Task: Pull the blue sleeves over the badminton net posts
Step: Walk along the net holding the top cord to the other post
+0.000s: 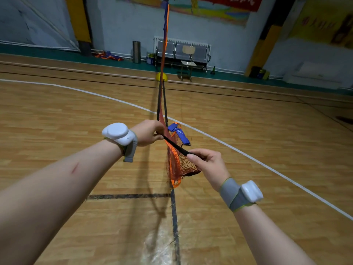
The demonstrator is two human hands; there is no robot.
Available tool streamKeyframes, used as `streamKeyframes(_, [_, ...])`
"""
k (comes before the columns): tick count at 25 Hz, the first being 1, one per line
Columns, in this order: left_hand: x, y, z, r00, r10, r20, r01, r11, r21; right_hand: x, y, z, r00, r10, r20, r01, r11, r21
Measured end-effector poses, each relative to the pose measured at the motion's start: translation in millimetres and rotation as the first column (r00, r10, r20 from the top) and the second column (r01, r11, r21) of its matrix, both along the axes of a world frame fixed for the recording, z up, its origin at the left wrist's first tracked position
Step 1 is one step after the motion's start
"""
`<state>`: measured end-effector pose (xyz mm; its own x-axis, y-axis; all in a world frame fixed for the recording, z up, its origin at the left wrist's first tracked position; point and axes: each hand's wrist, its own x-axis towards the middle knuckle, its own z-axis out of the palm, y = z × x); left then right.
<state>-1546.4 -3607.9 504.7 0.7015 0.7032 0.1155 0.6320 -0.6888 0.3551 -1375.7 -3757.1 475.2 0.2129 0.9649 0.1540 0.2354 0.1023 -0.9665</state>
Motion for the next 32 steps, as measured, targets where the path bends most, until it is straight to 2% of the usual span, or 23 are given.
streamKeyframes(4, [32.8, -30.3, 1.7, 0.996, -0.091, 0.024, 0.091, 0.996, 0.006, 10.3, -17.3, 2.6, 0.998, 0.052, 0.017, -0.052, 0.999, 0.001])
streamKeyframes(8, [56.8, -66.6, -2.8, 0.983, -0.181, -0.021, 0.181, 0.983, -0.016, 28.3, -33.8, -5.6, 0.998, 0.042, 0.041, -0.041, 0.999, -0.032])
streamKeyframes(15, [57.3, -106.9, -22.3, 0.988, -0.121, -0.092, 0.119, 0.993, -0.023, 39.3, -54.1, -27.0, 0.997, 0.064, 0.035, -0.061, 0.995, -0.079])
streamKeyframes(19, [57.6, -123.6, -33.2, 0.995, -0.085, -0.058, 0.086, 0.996, 0.003, 40.4, -67.5, -37.1, 0.998, 0.062, 0.028, -0.059, 0.994, -0.088])
streamKeyframes(24, [52.1, -129.8, -21.0, 0.996, -0.085, -0.03, 0.086, 0.996, 0.033, 43.3, -69.4, -51.1, 0.988, 0.044, 0.15, -0.02, 0.987, -0.162])
streamKeyframes(28, [35.1, -128.4, -0.6, 0.996, -0.067, 0.057, 0.062, 0.994, 0.086, 29.0, -70.9, -48.4, 0.996, 0.043, 0.072, -0.026, 0.976, -0.218])
streamKeyframes(32, [-1.7, -121.1, 12.5, 1.0, -0.013, 0.023, 0.01, 0.994, 0.106, 13.2, -84.1, -45.7, 1.0, 0.0, 0.005, 0.001, 0.975, -0.22])
